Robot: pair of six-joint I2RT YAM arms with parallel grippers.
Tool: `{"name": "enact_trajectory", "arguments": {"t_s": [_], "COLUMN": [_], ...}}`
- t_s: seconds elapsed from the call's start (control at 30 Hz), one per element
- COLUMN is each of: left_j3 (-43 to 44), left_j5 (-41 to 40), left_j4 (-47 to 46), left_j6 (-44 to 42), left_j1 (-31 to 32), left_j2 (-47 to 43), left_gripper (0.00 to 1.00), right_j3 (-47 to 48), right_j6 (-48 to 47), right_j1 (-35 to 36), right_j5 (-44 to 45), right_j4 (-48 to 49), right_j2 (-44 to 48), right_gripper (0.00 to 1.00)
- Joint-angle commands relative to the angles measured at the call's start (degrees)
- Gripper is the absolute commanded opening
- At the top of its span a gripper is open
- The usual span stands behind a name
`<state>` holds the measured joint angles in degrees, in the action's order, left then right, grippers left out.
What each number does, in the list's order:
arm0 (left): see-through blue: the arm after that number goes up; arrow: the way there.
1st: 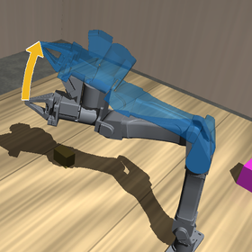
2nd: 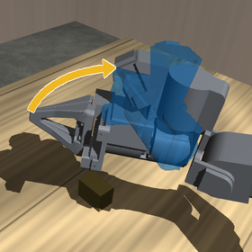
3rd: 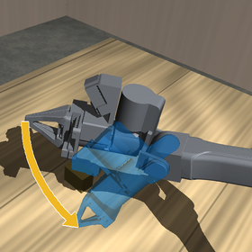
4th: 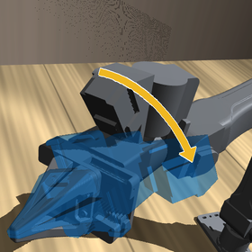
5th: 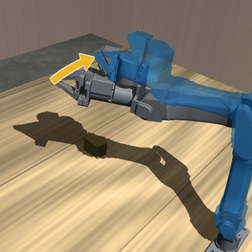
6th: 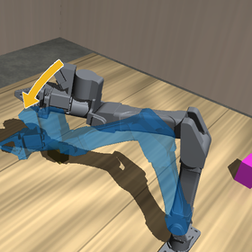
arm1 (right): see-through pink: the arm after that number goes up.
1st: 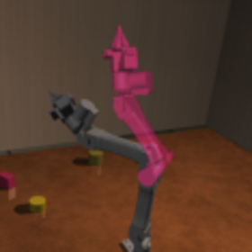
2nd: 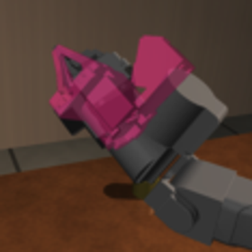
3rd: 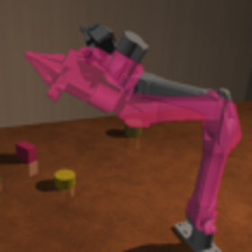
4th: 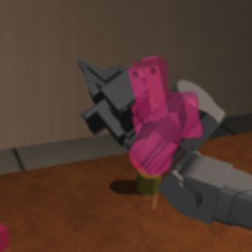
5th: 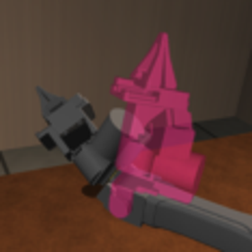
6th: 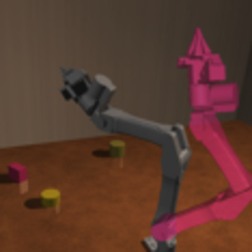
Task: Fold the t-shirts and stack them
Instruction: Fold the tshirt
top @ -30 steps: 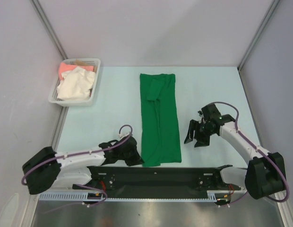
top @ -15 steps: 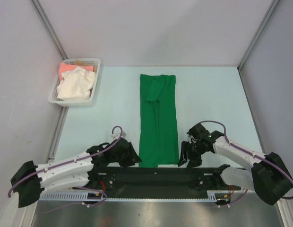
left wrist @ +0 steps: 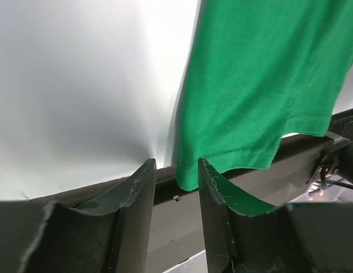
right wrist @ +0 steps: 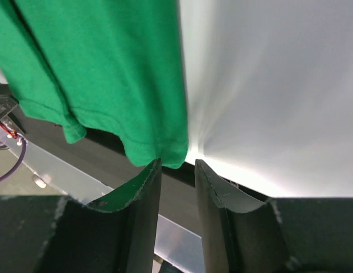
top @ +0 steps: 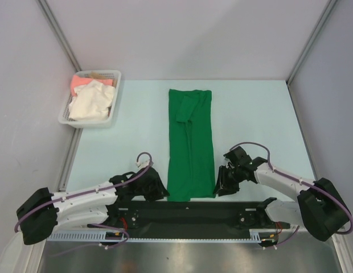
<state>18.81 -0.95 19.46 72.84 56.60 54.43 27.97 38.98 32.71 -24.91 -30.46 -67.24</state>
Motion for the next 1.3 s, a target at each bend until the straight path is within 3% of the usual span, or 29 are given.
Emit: {"name": "enact_trajectory", "arguments": {"t_s": [0.0, 0.33, 0.43, 0.53, 0.7, 0.9, 1.07, 1.13, 1.27], "left_j3": [1.1, 0.5, 0.2, 0.2, 0.9, 2.4, 3.0, 3.1, 1.8], "left_j5": [-0.5, 0.3, 0.6, 0.6, 2.1, 3.6, 2.4, 2.2, 4.4], "left_j4": [-0.7, -1.4, -2.8, -3.2, -3.1, -2.9, -1.9, -1.4, -5.0], "left_j6": [-2.5, -2.3, -2.4, -2.8, -3.8, -5.8, -5.3, -4.8, -3.8], "left_j1": [-0.4, -1.0, -0.9, -1.0, -1.2, -1.2, -1.2, -1.2, -1.2], "left_j2": [0.6, 0.8, 0.9, 0.5, 0.8, 3.9, 4.0, 4.8, 6.7], "left_gripper": [0.42, 0.42, 0.37, 0.45, 0.49, 0.52, 0.43, 0.36, 0.34], "right_j3": [-0.5, -1.2, -1.6, -2.2, -3.6, -4.7, -4.7, -4.7, -4.6], "right_j6": [-0.3, -0.3, 0.7, 1.2, 1.3, 1.2, 1.0, 0.9, 0.9], "right_j1": [-0.1, 0.1, 0.1, -0.3, -0.8, -2.1, -2.3, -2.3, -2.4], "right_j5": [0.8, -0.8, -1.4, -1.3, -1.2, -1.0, -1.3, -1.4, -1.6], "right_j4": [2.9, 7.9, 9.2, 9.8, 9.3, 8.2, 8.0, 7.8, 7.5], "right_j2": [-1.4, -5.7, -5.9, -6.1, -5.0, -2.5, -2.1, -2.1, -1.7], "right_gripper": [0.36, 0.36, 0.36, 0.35, 0.11, 0.00, 0.00, 0.00, 0.00]}}
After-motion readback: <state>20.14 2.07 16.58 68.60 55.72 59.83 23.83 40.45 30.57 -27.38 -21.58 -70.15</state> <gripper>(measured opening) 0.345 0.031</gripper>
